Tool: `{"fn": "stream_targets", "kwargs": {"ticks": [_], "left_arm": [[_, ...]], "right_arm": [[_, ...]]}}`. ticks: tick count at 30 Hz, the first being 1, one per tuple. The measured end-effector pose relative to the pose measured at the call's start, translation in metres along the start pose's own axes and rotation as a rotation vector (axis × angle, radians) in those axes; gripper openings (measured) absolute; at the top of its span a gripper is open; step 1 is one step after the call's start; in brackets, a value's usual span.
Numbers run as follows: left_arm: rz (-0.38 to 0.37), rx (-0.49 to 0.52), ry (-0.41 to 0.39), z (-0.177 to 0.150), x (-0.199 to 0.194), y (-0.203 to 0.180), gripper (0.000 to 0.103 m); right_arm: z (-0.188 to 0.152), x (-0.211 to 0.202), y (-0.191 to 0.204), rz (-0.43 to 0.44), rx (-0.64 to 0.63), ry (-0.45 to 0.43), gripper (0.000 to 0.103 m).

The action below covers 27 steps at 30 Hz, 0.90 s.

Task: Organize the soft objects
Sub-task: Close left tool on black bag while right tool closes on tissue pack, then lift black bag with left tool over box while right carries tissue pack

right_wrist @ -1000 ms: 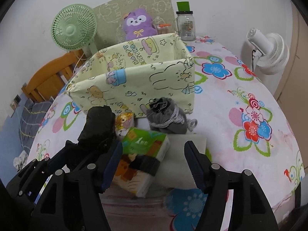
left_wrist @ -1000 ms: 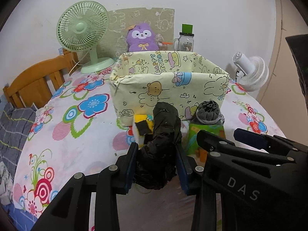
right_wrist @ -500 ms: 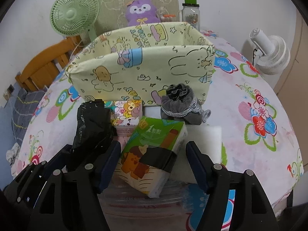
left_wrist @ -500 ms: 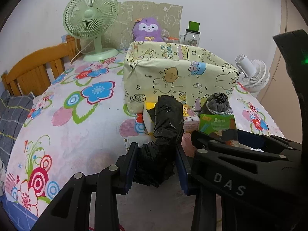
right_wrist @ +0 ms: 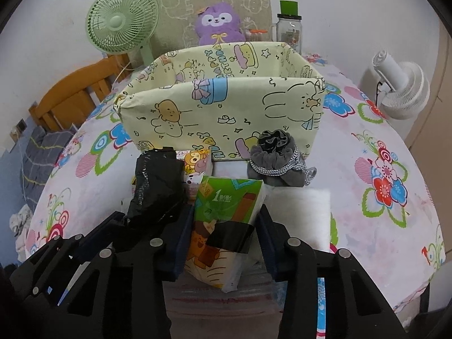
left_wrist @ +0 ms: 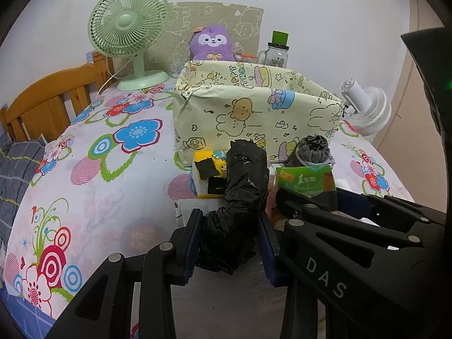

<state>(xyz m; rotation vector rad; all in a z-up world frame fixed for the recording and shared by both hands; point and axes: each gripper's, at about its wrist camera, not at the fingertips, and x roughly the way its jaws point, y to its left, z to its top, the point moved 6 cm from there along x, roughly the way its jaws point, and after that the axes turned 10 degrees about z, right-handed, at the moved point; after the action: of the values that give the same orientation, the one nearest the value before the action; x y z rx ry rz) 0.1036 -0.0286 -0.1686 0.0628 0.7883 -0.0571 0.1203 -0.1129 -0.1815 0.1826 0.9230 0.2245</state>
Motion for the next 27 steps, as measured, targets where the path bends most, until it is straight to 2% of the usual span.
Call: {"fn": "stream_targets", "kwargs": {"ticks": [19,27], "left_arm": [[-0.006,0.016,-0.082,0.024,-0.033,-0.019,0.038],[0.000,0.012,-0.089,0.039,-0.042,-0.024,0.038]], "right_arm": [[0.018,-0.044,-0.007,0.010,0.003,-0.102,0.044],[0.032,-0.060,-0.005,0.017,-0.010,-0.131,0.044]]}}
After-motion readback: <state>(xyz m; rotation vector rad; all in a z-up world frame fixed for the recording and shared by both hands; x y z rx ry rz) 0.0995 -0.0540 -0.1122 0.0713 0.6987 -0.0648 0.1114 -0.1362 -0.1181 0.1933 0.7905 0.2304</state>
